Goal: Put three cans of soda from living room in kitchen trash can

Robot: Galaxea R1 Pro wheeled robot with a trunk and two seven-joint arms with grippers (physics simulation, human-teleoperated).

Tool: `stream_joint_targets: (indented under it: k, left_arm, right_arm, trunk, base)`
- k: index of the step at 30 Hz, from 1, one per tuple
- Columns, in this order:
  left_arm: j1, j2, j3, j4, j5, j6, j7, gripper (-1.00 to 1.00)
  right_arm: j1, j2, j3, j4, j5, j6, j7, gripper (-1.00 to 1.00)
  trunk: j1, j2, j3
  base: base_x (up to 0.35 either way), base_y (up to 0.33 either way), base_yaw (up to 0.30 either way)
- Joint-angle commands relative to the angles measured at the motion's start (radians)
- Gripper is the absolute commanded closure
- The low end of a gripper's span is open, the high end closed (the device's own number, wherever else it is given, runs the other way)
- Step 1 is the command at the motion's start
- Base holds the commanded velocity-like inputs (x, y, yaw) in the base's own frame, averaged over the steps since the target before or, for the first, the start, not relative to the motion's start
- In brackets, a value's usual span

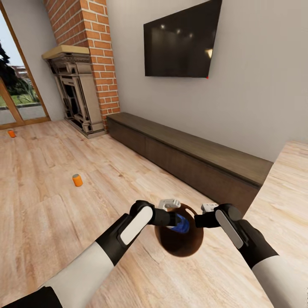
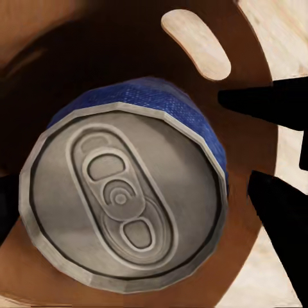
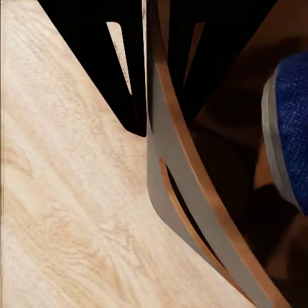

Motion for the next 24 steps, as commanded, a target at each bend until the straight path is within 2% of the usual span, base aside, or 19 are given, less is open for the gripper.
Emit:
stream_joint_targets:
  k: [1,4,11,14,15,17,18,19,20,21,24]
  left_arm:
    - [0.0,0.0,-0.004,0.003,-0.001,-0.001,0.002,-1.0]
    - [0.001,0.001,-0.02,0.017,-0.003,-0.001,0.005,-1.0]
    - [0.001,0.004,-0.027,0.023,-0.003,-0.002,0.005,-1.0]
    - [0.009,0.014,-0.009,-0.036,-0.004,-0.013,0.004,-1.0]
    - [0.032,0.032,0.024,-0.108,-0.005,-0.031,0.008,-1.0]
    - [0.059,0.048,0.054,-0.169,-0.005,-0.045,0.01,-1.0]
    - [0.119,0.08,0.137,-0.287,-0.006,-0.06,0.014,-1.0]
    - [0.134,0.088,0.16,-0.312,-0.006,-0.062,0.014,-1.0]
    - [0.174,0.109,0.226,-0.372,-0.007,-0.068,0.015,-1.0]
    - [0.186,0.116,0.248,-0.386,-0.007,-0.069,0.015,-1.0]
    - [0.245,0.161,0.366,-0.429,-0.009,-0.079,0.015,-1.0]
  right_arm:
    - [0.0,0.001,0.0,0.0,-0.024,0.0,0.005,1.0]
    - [0.0,0.001,0.001,0.0,-0.024,0.0,0.004,1.0]
    - [-0.002,0.001,-0.001,0.001,-0.024,0.0,0.004,1.0]
    - [-0.002,0.0,-0.006,0.001,-0.024,0.0,0.004,1.0]
    - [-0.002,0.0,-0.009,0.001,-0.023,0.0,0.004,1.0]
    - [-0.002,0.0,-0.01,0.003,-0.023,0.0,0.004,1.0]
    - [-0.003,0.0,-0.01,0.007,-0.021,0.0,0.003,1.0]
    - [-0.003,0.0,-0.01,0.008,-0.02,0.0,0.002,1.0]
    - [-0.003,0.0,-0.012,0.011,-0.019,0.0,0.001,1.0]
    - [-0.003,0.0,-0.013,0.011,-0.019,0.0,0.001,1.0]
    - [-0.003,-0.001,-0.014,0.012,-0.018,0.0,0.002,1.0]
  trunk:
    - [0.0,0.0,0.0]
    - [0.0,0.0,0.0]
    - [0.0,0.0,0.0]
    - [0.0,0.0,0.0]
    - [0.0,0.0,0.0]
    - [0.0,0.0,0.0]
    - [0.0,0.0,0.0]
    - [0.0,0.0,0.0]
    - [0.0,0.0,0.0]
    - [0.0,0.0,0.0]
    - [0.0,0.0,0.0]
  base:
    - [0.0,0.0,0.0]
    - [0.0,0.0,0.0]
    - [0.0,0.0,0.0]
    - [0.0,0.0,0.0]
    - [0.015,0.009,0.0]
    - [0.068,0.045,0.0]
    - [0.207,0.139,0.0]
    - [0.224,0.151,0.0]
    - [0.257,0.183,0.0]
    - [0.264,0.194,0.0]
    - [0.279,0.223,0.0]
